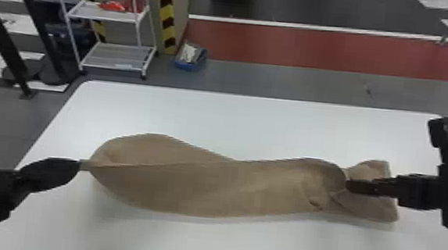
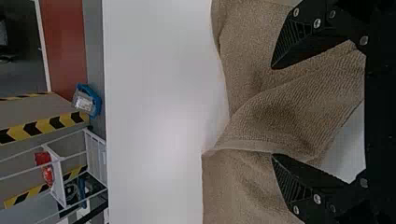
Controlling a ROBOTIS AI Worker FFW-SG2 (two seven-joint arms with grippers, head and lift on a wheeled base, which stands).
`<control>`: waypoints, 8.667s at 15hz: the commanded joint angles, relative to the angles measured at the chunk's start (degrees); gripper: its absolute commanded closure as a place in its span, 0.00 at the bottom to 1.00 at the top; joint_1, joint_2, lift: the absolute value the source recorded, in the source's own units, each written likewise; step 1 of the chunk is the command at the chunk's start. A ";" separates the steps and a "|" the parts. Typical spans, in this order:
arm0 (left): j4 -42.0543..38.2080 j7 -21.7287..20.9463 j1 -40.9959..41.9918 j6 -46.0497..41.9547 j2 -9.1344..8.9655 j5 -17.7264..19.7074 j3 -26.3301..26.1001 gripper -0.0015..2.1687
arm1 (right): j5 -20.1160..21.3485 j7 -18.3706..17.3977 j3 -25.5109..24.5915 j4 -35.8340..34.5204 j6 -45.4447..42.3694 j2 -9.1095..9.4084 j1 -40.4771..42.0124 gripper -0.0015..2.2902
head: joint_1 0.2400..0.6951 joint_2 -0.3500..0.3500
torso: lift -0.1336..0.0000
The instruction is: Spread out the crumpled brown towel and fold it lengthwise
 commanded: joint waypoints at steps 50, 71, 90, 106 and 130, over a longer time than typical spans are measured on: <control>0.63 -0.01 0.12 -1.01 0.44 0.72 2.85 0.62 | -5.91 -4.54 -4.59 -15.66 17.04 1.28 -1.21 0.62 | 1.00 0.69 | 0.10; 0.36 10.45 -11.13 5.50 0.18 3.35 -0.14 0.62 | 12.63 27.03 12.47 6.40 -34.41 -25.96 -6.66 0.62 | 0.97 0.55 | 0.10; 0.36 9.49 -7.35 5.32 0.09 0.45 -4.80 0.62 | 27.75 27.03 17.21 -10.83 -23.51 -34.93 13.03 0.05 | 1.00 0.40 | 0.10; 0.01 9.40 -5.95 5.15 0.00 0.81 -3.74 0.62 | 31.18 27.03 26.53 -4.59 -24.21 -29.74 5.56 0.25 | 1.00 0.47 | 0.10; 0.01 8.87 -5.68 4.79 0.09 1.24 -2.95 0.62 | 31.71 27.03 24.33 -8.54 -17.00 -29.83 8.54 0.37 | 1.00 0.46 | 0.10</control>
